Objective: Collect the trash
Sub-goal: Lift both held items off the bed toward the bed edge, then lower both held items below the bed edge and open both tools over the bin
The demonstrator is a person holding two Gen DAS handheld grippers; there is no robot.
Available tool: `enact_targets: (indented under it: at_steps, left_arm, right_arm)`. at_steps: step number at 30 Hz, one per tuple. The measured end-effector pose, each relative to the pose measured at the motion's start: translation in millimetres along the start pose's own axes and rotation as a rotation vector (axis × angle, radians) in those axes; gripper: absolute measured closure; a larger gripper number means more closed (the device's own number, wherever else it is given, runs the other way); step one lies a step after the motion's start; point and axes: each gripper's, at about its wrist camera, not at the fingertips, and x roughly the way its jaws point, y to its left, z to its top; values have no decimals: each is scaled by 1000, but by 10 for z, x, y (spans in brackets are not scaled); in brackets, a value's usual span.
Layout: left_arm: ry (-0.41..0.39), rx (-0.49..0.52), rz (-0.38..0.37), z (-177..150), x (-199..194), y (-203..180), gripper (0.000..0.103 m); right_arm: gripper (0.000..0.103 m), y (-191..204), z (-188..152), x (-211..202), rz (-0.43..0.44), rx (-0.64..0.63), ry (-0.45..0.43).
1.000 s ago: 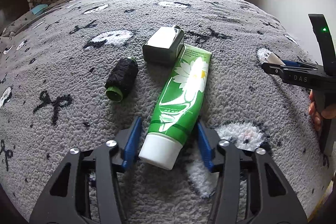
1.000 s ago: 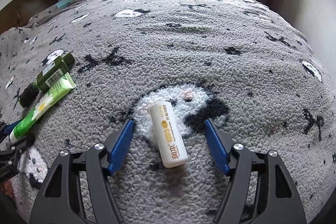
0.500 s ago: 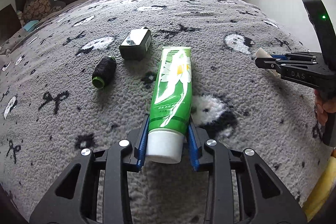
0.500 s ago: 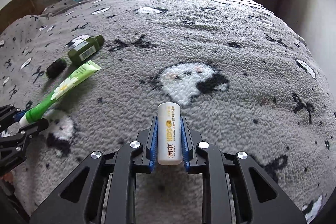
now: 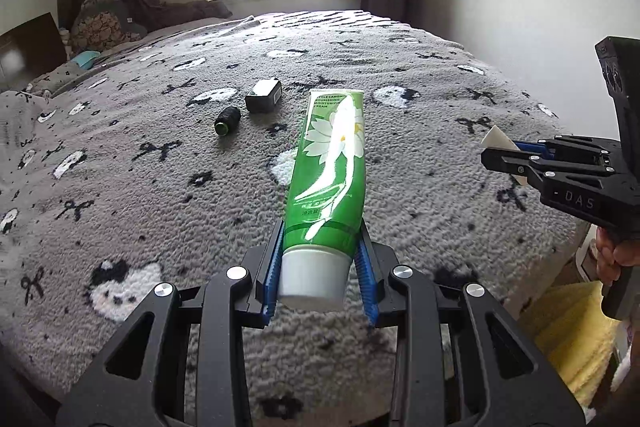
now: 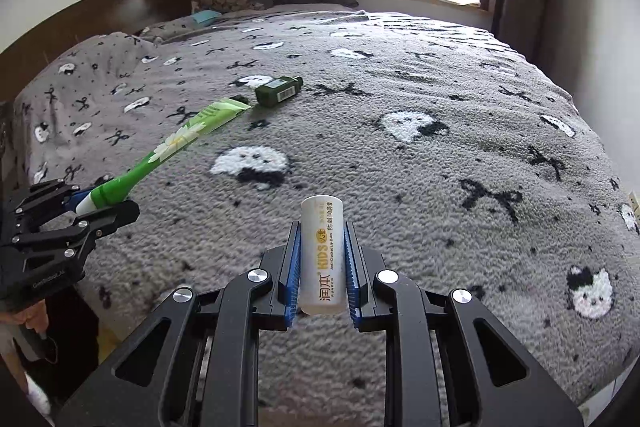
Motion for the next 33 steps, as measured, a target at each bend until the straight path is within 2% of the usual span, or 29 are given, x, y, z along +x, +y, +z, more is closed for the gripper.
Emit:
enact_targets:
  at_steps: [9, 17, 24, 33]
  left_arm:
    - [-64, 0, -19, -535, -748, -249, 72]
    - [-35, 10, -51, -1091, -1045, -432, 72]
    - [79, -15, -104, -1636, -1085, -527, 72]
    - [295, -46, -174, -2216, -803, -690, 72]
  right_arm:
    - [82, 324, -586, -654, 36, -34, -45]
    - [82, 482, -1112, -815, 65, -35, -4]
    - [82, 578, -1533, -753, 86, -41, 88]
    - [82, 666, -2031, -460, 111, -6, 251]
